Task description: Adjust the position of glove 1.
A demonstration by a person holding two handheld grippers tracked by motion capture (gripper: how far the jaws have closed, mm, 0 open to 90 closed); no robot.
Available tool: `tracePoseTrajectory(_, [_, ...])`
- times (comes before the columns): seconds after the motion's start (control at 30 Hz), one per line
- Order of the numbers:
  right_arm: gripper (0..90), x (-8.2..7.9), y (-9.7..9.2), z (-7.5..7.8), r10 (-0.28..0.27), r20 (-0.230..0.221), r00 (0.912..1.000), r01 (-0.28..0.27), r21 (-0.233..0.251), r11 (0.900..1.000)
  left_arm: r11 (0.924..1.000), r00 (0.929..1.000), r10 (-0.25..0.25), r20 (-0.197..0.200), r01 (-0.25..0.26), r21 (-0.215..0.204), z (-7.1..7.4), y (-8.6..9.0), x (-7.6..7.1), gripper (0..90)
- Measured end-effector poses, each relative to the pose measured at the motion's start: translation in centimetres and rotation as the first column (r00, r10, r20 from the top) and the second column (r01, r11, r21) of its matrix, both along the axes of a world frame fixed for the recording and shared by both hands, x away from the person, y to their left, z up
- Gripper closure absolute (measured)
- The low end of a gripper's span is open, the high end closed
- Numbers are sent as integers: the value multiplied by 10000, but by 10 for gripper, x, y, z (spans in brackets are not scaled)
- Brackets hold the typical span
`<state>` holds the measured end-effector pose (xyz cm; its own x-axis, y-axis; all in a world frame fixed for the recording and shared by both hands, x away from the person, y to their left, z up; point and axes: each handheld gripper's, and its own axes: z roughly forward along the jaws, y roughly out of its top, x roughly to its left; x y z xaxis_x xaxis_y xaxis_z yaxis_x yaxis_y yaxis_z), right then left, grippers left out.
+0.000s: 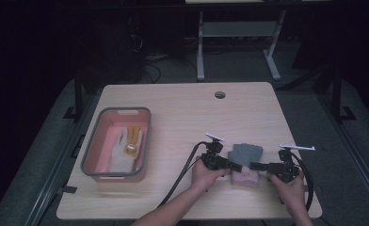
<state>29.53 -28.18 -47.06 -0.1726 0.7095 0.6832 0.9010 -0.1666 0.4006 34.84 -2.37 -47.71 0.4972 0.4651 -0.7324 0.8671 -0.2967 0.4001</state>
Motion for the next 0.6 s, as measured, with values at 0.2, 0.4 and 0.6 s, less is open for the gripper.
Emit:
tracePoseTrajectory(0.2, [754,1,5,3,64,89,9999,-66,279,9996,9998,10000,29,83,-28,-173,4,9,0,672])
tracePoseTrajectory(0.4, [755,3,10,12,168,199,9997,-178,515,9985,9996,9995,52,301,-43,-295,15,19,0,672])
tracePoseTrajectory(0.6, [755,5,18,19,324,357,9988,-346,633,9974,9991,9990,127,434,-110,-410,22,30,0,673])
